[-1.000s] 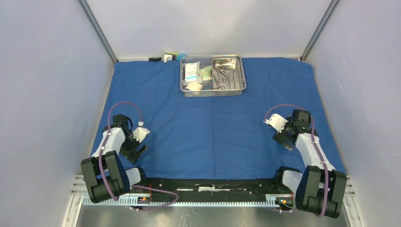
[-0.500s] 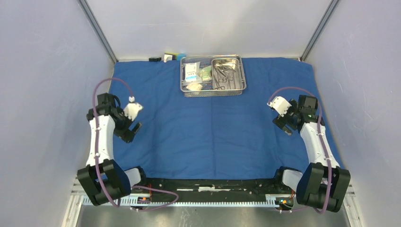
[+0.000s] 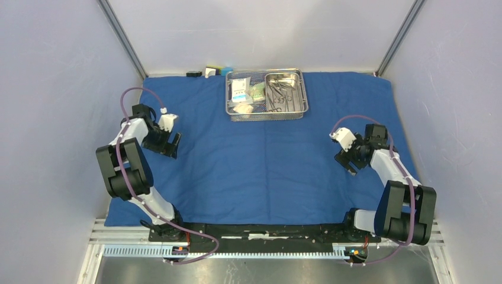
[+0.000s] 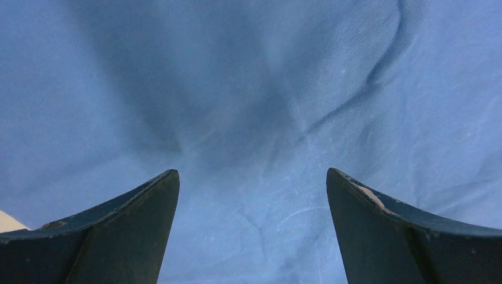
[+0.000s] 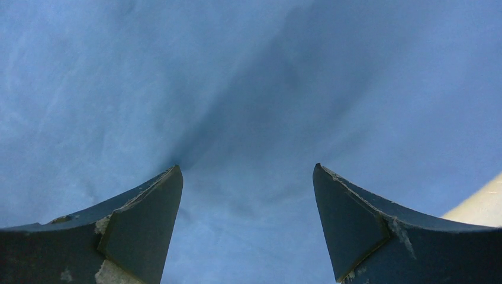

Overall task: Open and lay out the surgical kit
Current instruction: Smooth out the surgical kit at the center of the board.

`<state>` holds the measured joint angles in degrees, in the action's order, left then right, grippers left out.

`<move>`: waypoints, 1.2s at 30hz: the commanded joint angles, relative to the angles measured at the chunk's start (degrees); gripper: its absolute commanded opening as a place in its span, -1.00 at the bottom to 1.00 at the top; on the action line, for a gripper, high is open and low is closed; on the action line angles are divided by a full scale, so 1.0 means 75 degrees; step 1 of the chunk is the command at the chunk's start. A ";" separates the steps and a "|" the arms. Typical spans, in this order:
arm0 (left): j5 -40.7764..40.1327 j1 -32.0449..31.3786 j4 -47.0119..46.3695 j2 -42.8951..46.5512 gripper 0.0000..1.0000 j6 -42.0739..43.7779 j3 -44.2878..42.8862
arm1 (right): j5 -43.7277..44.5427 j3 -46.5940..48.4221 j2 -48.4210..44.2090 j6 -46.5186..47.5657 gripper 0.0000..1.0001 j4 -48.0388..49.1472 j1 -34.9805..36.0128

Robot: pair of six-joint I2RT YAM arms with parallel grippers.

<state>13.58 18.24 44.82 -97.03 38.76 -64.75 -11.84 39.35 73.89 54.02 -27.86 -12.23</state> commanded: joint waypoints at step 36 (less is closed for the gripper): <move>0.0149 0.0468 -0.0614 0.1047 1.00 -0.0291 -0.0039 | -0.0509 0.1336 -0.0430 -0.0992 0.78 -0.0100 -0.0579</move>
<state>6.52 22.17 39.68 -91.44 41.50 -58.78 -10.50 42.35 68.47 56.18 -33.89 -16.40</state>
